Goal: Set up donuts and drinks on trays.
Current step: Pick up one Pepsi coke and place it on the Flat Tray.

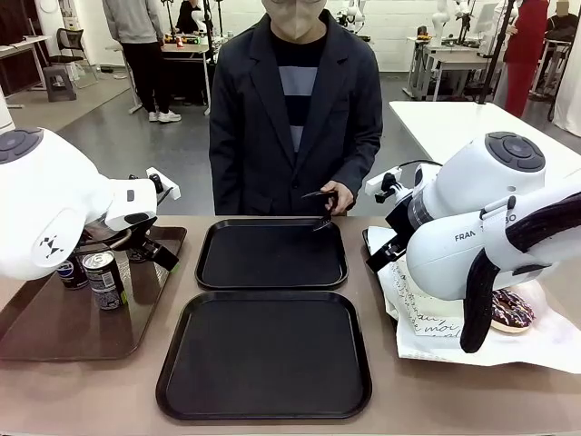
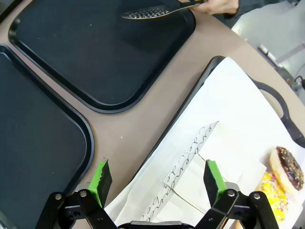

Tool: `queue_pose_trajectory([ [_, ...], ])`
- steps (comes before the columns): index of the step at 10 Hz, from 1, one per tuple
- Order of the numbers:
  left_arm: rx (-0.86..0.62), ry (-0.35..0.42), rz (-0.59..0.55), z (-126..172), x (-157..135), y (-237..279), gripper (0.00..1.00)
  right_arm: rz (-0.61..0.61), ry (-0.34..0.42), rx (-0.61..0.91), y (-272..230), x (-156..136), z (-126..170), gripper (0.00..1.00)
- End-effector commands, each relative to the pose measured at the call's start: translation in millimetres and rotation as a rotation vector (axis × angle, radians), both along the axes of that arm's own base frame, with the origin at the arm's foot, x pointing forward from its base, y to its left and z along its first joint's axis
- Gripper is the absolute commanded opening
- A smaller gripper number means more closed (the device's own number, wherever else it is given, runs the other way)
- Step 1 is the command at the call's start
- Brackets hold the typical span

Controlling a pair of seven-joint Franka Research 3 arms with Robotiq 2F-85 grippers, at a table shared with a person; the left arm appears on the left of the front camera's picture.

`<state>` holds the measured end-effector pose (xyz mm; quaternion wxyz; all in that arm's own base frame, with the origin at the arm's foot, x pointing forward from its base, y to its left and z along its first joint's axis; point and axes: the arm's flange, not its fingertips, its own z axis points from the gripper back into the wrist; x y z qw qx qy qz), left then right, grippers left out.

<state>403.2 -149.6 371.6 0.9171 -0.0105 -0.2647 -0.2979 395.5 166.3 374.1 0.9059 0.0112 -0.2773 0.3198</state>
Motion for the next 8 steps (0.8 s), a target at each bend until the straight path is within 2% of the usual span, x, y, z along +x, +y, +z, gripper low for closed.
queue_pose_trajectory([
  [1, 0.000, 0.000, 0.000, 0, 0, 0, 1.00, 0.000, 0.000, 0.000, 0, 0, 0, 1.00],
  [6, 0.000, 0.000, 0.000, 0, 0, 0, 1.00, 0.000, 0.000, 0.000, 0, 0, 0, 1.00],
  [7, 0.027, 0.018, -0.002, 18, -15, 4, 1.00, 0.004, 0.000, -0.036, -2, -18, 16, 1.00],
  [8, 0.047, 0.009, -0.033, 38, -42, 11, 1.00, 0.028, -0.022, -0.080, -7, -47, 37, 1.00],
])
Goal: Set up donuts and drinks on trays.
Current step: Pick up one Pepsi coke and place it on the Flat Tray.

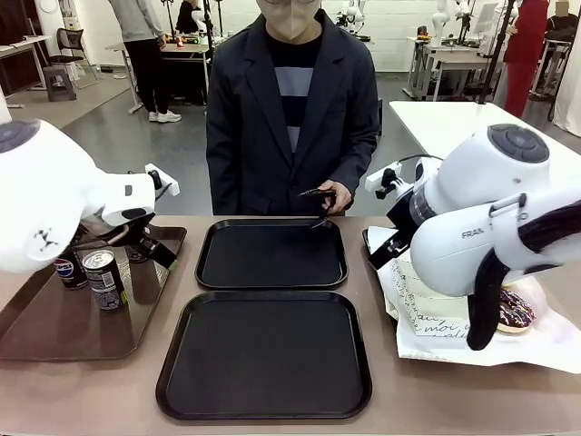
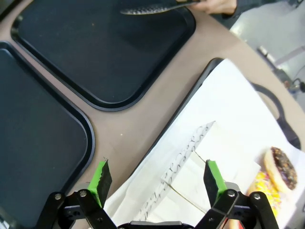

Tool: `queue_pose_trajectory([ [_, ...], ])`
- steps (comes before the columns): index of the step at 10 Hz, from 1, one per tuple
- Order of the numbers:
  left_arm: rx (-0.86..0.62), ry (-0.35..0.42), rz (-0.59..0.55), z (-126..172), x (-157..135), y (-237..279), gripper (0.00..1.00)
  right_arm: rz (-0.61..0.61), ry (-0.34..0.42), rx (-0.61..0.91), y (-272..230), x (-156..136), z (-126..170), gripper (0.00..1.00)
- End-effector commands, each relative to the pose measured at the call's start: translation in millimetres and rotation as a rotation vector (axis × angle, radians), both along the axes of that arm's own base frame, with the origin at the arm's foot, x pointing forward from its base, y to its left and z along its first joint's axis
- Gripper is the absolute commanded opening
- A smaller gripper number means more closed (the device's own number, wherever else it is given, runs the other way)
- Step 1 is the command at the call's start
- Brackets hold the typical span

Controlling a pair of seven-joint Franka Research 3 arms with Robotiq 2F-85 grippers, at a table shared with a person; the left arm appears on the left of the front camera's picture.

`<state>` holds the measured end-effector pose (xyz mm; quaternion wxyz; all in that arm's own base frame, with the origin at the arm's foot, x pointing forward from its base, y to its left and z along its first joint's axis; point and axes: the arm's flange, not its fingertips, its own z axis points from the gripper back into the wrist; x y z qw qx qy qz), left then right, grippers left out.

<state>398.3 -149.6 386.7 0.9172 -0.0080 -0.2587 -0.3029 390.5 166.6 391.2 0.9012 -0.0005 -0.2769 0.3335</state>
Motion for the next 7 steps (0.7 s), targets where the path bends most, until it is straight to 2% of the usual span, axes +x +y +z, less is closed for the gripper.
queue_pose_trajectory([
  [1, 0.050, 0.023, -0.032, 43, -63, 20, 1.00, 0.031, -0.017, -0.087, -13, -75, 42, 1.00],
  [3, 0.058, 0.121, -0.087, 67, -120, 46, 1.00, 0.017, 0.032, -0.190, -34, -146, 73, 1.00],
  [5, 0.093, 0.187, -0.107, 65, -158, 55, 1.00, 0.046, 0.097, -0.274, -47, -192, 75, 1.00],
  [6, 0.151, 0.113, -0.079, 57, -160, 54, 1.00, 0.064, 0.070, -0.309, -53, -183, 65, 1.00],
  [7, 0.095, 0.167, -0.079, 109, -88, 28, 1.00, 0.026, 0.073, -0.230, -13, -115, 125, 1.00],
])
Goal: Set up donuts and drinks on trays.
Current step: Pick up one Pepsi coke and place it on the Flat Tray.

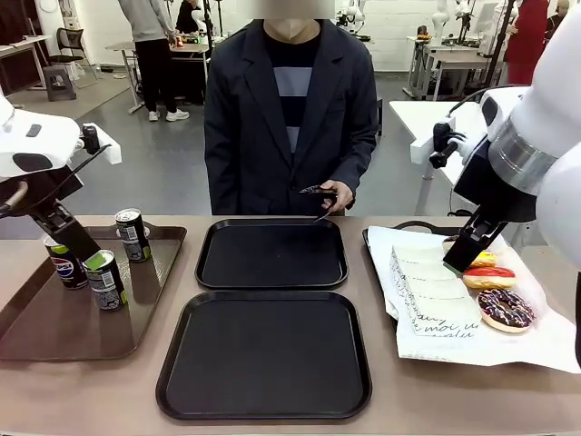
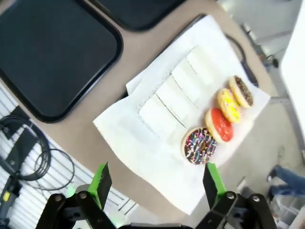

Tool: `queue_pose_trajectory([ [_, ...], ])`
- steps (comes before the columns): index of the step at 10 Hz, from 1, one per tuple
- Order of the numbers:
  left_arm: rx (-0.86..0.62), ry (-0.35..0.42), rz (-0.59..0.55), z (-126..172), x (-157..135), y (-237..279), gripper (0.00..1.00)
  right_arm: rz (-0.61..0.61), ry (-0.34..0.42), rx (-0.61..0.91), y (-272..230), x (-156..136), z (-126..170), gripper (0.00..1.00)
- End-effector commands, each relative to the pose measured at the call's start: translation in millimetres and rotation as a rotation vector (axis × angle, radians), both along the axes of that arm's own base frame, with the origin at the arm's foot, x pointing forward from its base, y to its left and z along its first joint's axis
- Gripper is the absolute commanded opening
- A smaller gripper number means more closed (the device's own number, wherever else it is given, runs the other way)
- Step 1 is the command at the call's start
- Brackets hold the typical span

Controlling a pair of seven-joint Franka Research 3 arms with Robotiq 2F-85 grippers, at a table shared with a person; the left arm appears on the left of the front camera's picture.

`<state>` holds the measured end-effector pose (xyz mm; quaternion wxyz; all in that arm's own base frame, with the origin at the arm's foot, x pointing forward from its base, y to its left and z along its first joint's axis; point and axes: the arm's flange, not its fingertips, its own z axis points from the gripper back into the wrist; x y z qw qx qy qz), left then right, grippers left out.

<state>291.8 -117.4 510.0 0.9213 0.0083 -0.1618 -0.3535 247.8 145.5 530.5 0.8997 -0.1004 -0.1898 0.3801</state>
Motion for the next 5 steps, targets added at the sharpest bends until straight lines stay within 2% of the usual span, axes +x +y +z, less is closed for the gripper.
queue_pose_trajectory([
  [1, -0.019, -0.002, 0.006, -15, 18, -5, 1.00, -0.003, -0.017, 0.035, 8, 27, -14, 1.00],
  [2, -0.019, -0.002, 0.006, -15, 18, -5, 1.00, -0.003, -0.017, 0.035, 8, 27, -14, 1.00],
  [3, -0.003, 0.002, 0.001, -4, 4, -1, 1.00, 0.002, -0.003, 0.010, 2, 6, -3, 1.00],
  [4, -0.423, 0.055, 0.113, 5, 17, 41, 1.00, -0.130, 0.082, 0.347, -47, 20, -13, 1.00],
  [5, -0.676, 0.088, 0.200, 7, 22, 78, 1.00, -0.245, 0.136, 0.546, -91, 24, -21, 1.00],
])
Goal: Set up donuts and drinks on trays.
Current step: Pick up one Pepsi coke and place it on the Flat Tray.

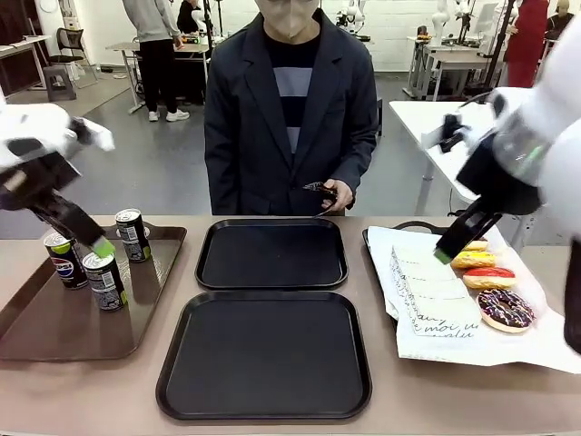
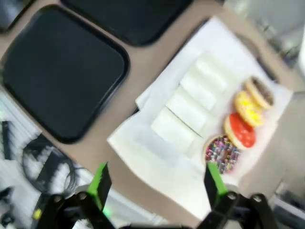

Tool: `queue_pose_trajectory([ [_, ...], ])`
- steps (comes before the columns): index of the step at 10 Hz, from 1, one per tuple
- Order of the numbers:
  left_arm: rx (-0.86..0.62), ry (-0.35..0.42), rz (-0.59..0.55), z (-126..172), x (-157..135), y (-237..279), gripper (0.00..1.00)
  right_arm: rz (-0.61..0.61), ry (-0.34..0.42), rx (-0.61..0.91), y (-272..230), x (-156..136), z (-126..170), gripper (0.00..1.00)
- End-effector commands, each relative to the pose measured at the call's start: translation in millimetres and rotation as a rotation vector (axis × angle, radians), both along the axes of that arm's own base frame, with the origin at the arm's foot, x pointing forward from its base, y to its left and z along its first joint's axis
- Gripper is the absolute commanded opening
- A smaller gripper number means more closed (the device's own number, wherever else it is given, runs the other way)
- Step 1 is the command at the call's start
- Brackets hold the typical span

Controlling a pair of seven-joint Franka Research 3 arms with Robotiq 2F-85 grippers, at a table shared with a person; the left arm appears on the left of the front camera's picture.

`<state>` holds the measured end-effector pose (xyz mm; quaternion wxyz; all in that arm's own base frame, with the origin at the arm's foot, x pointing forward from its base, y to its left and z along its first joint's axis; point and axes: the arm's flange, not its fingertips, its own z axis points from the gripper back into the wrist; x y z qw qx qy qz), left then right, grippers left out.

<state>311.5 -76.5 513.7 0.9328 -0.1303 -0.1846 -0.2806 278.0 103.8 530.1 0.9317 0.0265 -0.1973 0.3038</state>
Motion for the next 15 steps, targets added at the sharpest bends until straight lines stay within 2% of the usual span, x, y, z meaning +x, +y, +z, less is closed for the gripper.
queue_pose_trajectory([
  [1, -0.582, 0.060, 0.166, 5, 4, 69, 1.00, -0.252, 0.072, 0.407, -94, -4, -31, 1.00],
  [2, -0.719, 0.084, 0.223, 4, 6, 97, 1.00, -0.332, 0.091, 0.536, -135, -6, -40, 1.00],
  [3, -0.780, 0.114, 0.283, -1, 7, 125, 1.00, -0.399, 0.119, 0.650, -177, -9, -51, 1.00],
  [5, -0.852, 0.155, 0.372, -17, 8, 166, 1.00, -0.470, 0.161, 0.840, -236, -21, -70, 1.00],
  [7, -0.926, 0.169, 0.460, -33, 5, 207, 1.00, -0.518, 0.156, 0.961, -275, -34, -85, 1.00],
  [9, -0.967, 0.206, 0.505, -49, -1, 239, 1.00, -0.511, 0.165, 1.007, -298, -47, -93, 1.00],
  [10, -0.966, 0.225, 0.512, -57, -6, 251, 1.00, -0.449, 0.187, 0.994, -306, -52, -94, 1.00],
  [12, -0.948, 0.242, 0.521, -62, -15, 263, 1.00, -0.471, 0.190, 1.010, -321, -59, -95, 1.00],
  [13, -0.900, 0.248, 0.529, -62, -19, 267, 1.00, -0.492, 0.190, 0.968, -318, -55, -96, 1.00],
  [14, -0.798, 0.246, 0.485, -60, -15, 253, 1.00, -0.484, 0.193, 1.002, -315, -57, -95, 1.00],
  [15, -0.953, 0.255, 0.548, -67, -18, 264, 1.00, -0.484, 0.193, 1.002, -315, -57, -95, 1.00],
])
